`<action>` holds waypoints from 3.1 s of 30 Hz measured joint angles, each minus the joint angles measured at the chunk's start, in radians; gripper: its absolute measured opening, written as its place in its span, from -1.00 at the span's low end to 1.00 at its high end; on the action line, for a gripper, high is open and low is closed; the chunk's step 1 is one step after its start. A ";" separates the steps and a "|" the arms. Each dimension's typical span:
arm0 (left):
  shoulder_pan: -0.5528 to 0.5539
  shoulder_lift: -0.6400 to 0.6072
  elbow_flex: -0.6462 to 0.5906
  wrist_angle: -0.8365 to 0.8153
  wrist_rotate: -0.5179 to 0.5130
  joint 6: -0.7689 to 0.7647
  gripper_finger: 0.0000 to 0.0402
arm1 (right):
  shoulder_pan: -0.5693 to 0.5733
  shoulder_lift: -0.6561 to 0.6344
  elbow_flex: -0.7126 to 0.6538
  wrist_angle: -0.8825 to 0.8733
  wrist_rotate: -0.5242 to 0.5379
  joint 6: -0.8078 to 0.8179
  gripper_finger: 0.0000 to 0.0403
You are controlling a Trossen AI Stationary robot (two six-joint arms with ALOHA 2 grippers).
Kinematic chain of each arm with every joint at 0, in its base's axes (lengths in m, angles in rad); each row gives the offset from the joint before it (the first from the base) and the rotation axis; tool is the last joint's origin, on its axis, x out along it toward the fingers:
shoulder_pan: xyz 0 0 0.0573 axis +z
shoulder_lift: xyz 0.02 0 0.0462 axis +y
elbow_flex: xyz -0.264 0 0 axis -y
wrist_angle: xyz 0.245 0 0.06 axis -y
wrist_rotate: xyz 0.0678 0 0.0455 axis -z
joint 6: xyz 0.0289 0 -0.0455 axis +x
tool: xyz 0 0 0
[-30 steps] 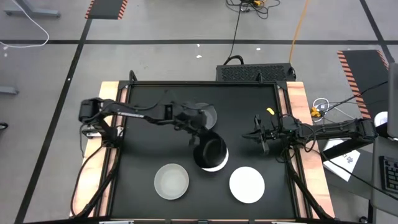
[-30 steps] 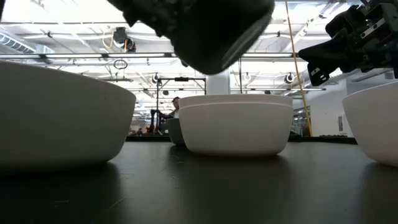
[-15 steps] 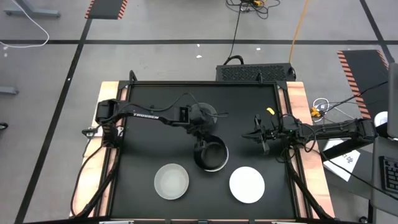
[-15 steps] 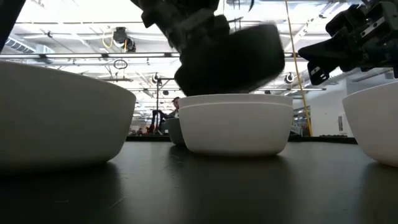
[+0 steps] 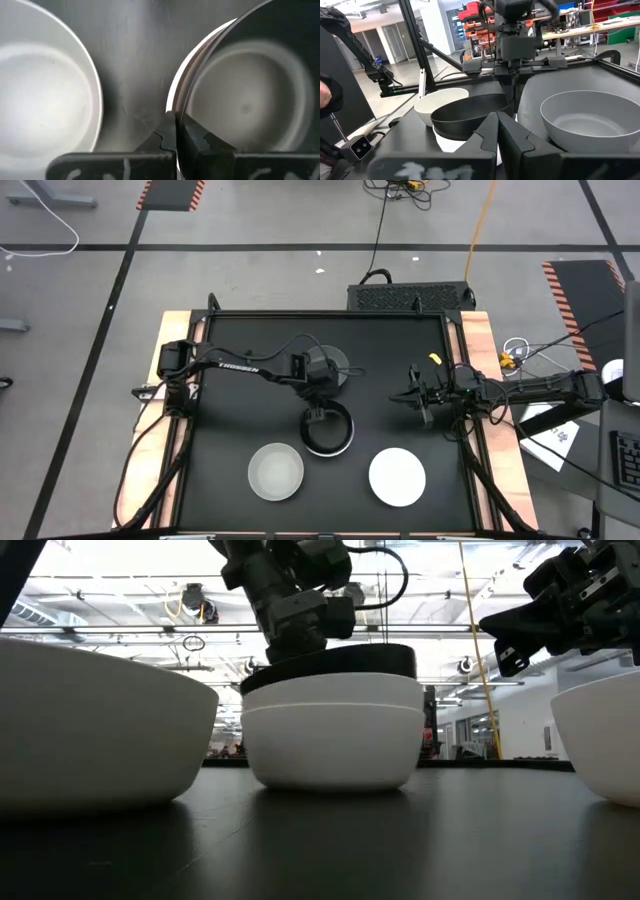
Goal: Nest bowls inside each other
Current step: Stack the black bowl on the left white bowl
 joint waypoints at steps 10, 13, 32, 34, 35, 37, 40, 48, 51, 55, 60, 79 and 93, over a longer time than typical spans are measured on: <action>-0.037 -0.001 0.002 -0.049 -0.014 -0.012 -1.00 | 0.000 0.000 0.000 0.020 0.000 -0.003 -1.00; -0.051 -0.001 0.002 -0.045 -0.024 -0.002 -1.00 | 0.000 0.000 0.000 0.020 0.000 -0.003 -1.00; -0.128 0.000 0.114 0.005 -0.024 0.062 -0.17 | 0.000 0.000 0.000 0.010 0.000 0.007 -1.00; -0.131 0.000 0.122 0.012 -0.024 0.070 -0.08 | 0.000 0.000 0.000 0.006 0.000 0.008 -1.00; -0.131 -0.002 0.125 0.021 -0.024 0.074 -0.04 | 0.000 0.000 0.000 0.004 0.000 0.008 -1.00; -0.131 -0.008 0.120 0.064 -0.023 0.084 0.03 | 0.000 0.000 0.000 0.003 0.000 0.008 -1.00; -0.146 -0.010 0.094 0.197 0.004 0.109 0.08 | 0.000 0.000 0.000 0.001 0.000 0.008 -1.00; -0.200 -0.013 -0.035 0.583 0.104 0.168 0.09 | 0.000 0.000 0.000 -0.005 -0.003 0.015 -1.00; -0.194 -0.031 -0.114 0.737 0.105 0.155 0.09 | 0.000 0.000 0.000 -0.005 -0.023 0.019 -1.00; -0.175 -0.052 -0.222 0.930 0.119 0.113 0.10 | 0.000 0.000 0.000 -0.006 -0.029 0.018 -1.00; -0.137 -0.055 -0.274 1.016 0.162 0.063 0.07 | 0.000 0.002 0.000 0.007 -0.028 0.016 -1.00; -0.128 -0.050 -0.417 1.193 0.160 -0.008 -0.07 | 0.000 0.002 0.000 0.020 -0.027 0.018 -1.00; -0.125 -0.013 -0.415 1.167 0.151 -0.023 -0.07 | 0.000 0.002 0.000 0.030 -0.026 0.021 -1.00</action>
